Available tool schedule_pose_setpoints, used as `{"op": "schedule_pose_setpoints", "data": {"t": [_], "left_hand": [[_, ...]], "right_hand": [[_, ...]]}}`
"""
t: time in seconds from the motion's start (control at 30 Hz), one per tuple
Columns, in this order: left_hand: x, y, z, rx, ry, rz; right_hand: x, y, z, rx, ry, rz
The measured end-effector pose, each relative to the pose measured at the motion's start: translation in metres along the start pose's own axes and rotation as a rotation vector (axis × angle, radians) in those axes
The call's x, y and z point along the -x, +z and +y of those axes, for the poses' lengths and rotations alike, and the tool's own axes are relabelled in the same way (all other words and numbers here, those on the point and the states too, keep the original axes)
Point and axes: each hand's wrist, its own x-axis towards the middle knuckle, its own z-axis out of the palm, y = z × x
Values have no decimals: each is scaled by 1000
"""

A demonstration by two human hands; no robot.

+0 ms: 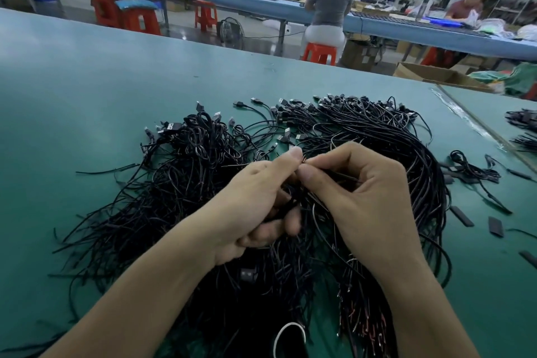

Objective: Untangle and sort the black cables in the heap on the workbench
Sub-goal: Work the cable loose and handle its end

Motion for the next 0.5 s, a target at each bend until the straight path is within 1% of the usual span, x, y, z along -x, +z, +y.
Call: {"op": "schedule_pose_setpoints", "data": {"t": [0.03,0.1,0.13,0.2,0.27,0.3,0.37,0.5], "left_hand": [[-3,-1,-1,-77,41,74],[-10,-11,-6,-136,88,210],[-11,-13,-6,-123,97,273],[-13,-16,-7,-45,112,350],[-15,-15,-8,12,136,396],[-15,-15,-7,21,148,406],[-16,-15,-7,23,162,408],[-16,-15,-7,31,119,406]], "right_hand": [[3,-4,3,-10,41,-5],[3,-6,7,14,149,6],[3,-7,8,80,194,-27],[5,-7,14,344,292,-130],[9,-1,17,554,420,-280],[11,3,19,627,481,-343],[15,11,21,735,544,-428],[18,20,22,789,541,-425]]}}
